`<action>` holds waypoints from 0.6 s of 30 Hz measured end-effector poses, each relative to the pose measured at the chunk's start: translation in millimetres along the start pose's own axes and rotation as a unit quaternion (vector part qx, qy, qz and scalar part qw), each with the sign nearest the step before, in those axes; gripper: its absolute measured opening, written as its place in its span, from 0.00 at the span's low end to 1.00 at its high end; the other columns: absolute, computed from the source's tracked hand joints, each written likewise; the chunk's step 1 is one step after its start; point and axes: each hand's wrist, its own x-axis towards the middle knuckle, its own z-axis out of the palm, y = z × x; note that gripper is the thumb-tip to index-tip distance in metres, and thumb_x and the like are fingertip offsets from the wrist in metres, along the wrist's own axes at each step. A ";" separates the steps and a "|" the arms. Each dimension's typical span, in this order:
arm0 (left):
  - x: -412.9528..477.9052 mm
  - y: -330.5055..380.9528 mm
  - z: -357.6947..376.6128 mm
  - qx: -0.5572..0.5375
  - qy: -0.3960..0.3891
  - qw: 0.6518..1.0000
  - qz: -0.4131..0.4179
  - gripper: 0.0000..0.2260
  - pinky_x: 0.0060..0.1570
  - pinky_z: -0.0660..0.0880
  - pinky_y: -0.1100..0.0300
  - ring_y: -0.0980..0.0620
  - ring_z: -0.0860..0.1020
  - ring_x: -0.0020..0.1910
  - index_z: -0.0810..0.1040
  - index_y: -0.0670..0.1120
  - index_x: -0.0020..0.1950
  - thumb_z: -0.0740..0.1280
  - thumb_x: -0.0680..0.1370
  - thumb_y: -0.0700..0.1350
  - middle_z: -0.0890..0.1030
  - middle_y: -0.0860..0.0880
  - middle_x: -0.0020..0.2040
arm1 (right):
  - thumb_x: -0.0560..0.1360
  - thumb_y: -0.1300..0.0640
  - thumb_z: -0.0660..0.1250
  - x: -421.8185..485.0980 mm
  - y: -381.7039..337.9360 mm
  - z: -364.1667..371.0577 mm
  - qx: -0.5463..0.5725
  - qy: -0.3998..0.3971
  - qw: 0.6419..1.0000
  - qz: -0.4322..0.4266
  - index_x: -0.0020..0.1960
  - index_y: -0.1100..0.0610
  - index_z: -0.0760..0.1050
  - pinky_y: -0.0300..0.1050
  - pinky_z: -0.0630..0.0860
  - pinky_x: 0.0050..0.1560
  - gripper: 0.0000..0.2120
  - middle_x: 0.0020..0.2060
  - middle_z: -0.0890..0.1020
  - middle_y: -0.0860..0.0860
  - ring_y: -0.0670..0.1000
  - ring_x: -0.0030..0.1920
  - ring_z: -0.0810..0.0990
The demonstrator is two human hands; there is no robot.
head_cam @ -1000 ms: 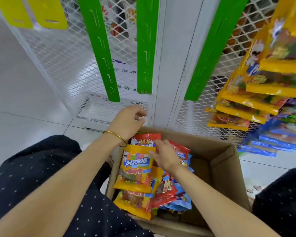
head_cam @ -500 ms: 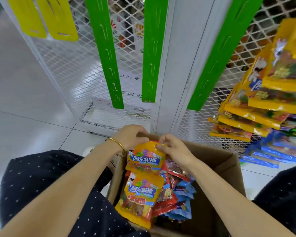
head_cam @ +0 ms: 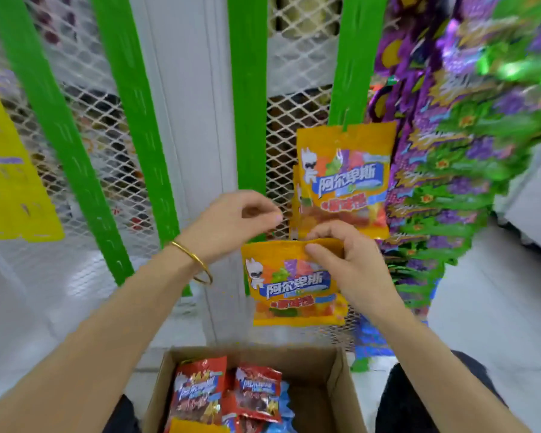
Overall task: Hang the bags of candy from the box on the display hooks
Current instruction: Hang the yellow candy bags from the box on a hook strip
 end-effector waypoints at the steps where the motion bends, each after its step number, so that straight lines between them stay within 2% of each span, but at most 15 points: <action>1: 15.1 20.0 -4.4 -0.033 0.049 0.998 0.024 0.03 0.46 0.74 0.67 0.64 0.76 0.39 0.78 0.48 0.47 0.68 0.75 0.42 0.79 0.53 0.43 | 0.74 0.63 0.67 6.7 -10.6 -16.1 -0.003 0.018 1.000 -0.010 0.40 0.44 0.72 0.27 0.67 0.34 0.14 0.34 0.79 0.36 0.37 0.35 0.77; 3: 45.2 54.1 -10.9 -0.072 0.123 0.987 0.068 0.06 0.52 0.76 0.60 0.59 0.77 0.44 0.77 0.46 0.52 0.66 0.76 0.40 0.79 0.50 0.48 | 0.74 0.63 0.67 22.7 -29.3 -43.6 0.000 0.065 0.997 -0.033 0.40 0.45 0.73 0.29 0.67 0.31 0.12 0.32 0.79 0.37 0.41 0.32 0.77; 5: 72.8 78.5 -13.7 -0.085 0.149 0.981 0.091 0.08 0.56 0.76 0.54 0.54 0.78 0.48 0.75 0.45 0.56 0.65 0.77 0.41 0.79 0.48 0.51 | 0.74 0.64 0.67 40.9 -45.1 -64.8 -0.011 0.123 0.990 -0.064 0.41 0.47 0.73 0.28 0.66 0.31 0.12 0.29 0.78 0.40 0.38 0.31 0.74; 8: 101.6 101.6 -13.6 -0.092 0.152 0.979 0.102 0.06 0.53 0.77 0.46 0.47 0.81 0.46 0.75 0.48 0.50 0.64 0.75 0.47 0.81 0.45 0.47 | 0.74 0.63 0.67 70.0 -60.7 -83.8 -0.043 0.187 0.976 -0.099 0.41 0.48 0.72 0.30 0.67 0.34 0.11 0.32 0.76 0.42 0.41 0.32 0.73; 11: 114.9 116.4 -12.6 -0.061 0.159 0.977 0.130 0.06 0.47 0.74 0.55 0.51 0.76 0.39 0.76 0.45 0.47 0.63 0.77 0.47 0.78 0.48 0.39 | 0.75 0.63 0.66 96.7 -69.9 -87.4 -0.073 0.224 0.964 -0.124 0.44 0.51 0.73 0.30 0.67 0.35 0.08 0.33 0.75 0.41 0.40 0.33 0.73; 14: 119.0 123.8 -16.2 -0.045 0.159 0.979 0.117 0.16 0.37 0.64 0.58 0.52 0.68 0.35 0.76 0.34 0.44 0.62 0.79 0.48 0.72 0.44 0.36 | 0.75 0.62 0.65 116.2 -74.5 -79.8 -0.126 0.254 0.947 -0.153 0.46 0.54 0.74 0.35 0.65 0.38 0.04 0.35 0.75 0.44 0.43 0.36 0.71; 18: 120.4 126.7 -23.2 -0.050 0.124 0.986 0.099 0.19 0.34 0.67 0.59 0.51 0.71 0.34 0.76 0.32 0.44 0.65 0.77 0.50 0.75 0.40 0.37 | 0.76 0.60 0.63 131.4 -71.4 -68.6 -0.192 0.316 0.912 -0.174 0.49 0.59 0.74 0.44 0.65 0.41 0.04 0.43 0.78 0.53 0.50 0.42 0.72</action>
